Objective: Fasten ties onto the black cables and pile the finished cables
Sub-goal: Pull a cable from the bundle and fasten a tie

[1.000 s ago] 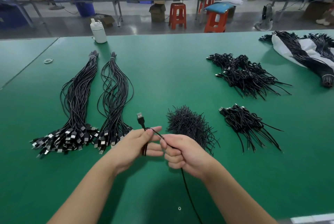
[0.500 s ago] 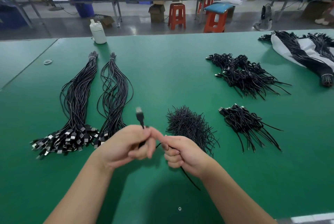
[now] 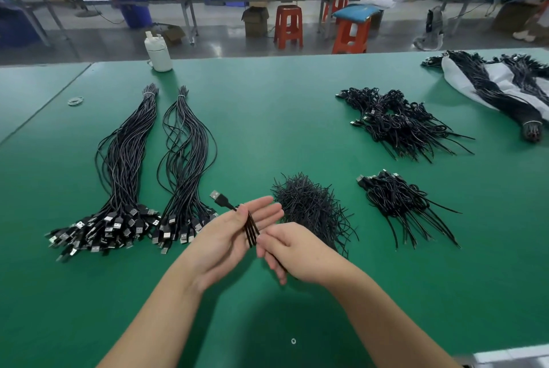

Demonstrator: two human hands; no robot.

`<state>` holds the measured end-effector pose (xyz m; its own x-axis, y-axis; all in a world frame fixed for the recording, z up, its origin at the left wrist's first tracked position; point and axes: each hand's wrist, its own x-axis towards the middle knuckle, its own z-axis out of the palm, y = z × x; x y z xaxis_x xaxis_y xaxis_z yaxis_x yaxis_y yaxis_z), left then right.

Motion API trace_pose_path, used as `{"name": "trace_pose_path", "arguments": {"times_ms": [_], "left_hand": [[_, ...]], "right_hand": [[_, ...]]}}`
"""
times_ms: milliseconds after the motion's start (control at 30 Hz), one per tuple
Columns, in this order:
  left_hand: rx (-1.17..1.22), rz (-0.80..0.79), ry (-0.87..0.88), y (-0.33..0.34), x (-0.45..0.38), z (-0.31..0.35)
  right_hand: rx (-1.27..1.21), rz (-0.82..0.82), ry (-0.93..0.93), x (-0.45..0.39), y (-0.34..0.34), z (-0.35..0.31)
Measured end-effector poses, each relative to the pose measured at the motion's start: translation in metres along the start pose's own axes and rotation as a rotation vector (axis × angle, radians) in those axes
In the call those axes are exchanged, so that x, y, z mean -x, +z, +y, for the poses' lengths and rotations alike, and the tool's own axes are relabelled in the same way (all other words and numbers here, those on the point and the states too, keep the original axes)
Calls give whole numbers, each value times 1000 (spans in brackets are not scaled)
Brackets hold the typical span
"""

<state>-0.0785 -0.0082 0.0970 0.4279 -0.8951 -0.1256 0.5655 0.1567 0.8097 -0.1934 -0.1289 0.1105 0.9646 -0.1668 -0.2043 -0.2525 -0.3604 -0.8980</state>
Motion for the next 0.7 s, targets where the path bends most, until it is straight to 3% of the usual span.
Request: {"name": "trace_pose_path", "arguments": {"times_ms": [167, 267, 400, 467, 700], "left_hand": [[120, 94, 78, 9, -3, 1], [206, 122, 119, 14, -4, 3], [215, 131, 107, 17, -5, -1], [211, 103, 102, 19, -6, -4], [-121, -114, -72, 19, -6, 7]], "right_hand": [[-1, 141, 100, -2, 5, 11], [-208, 190, 93, -3, 9, 18], [-630, 140, -34, -4, 10, 22], [-720, 137, -79, -3, 12, 21], [-569, 317, -75, -5, 17, 25]]}}
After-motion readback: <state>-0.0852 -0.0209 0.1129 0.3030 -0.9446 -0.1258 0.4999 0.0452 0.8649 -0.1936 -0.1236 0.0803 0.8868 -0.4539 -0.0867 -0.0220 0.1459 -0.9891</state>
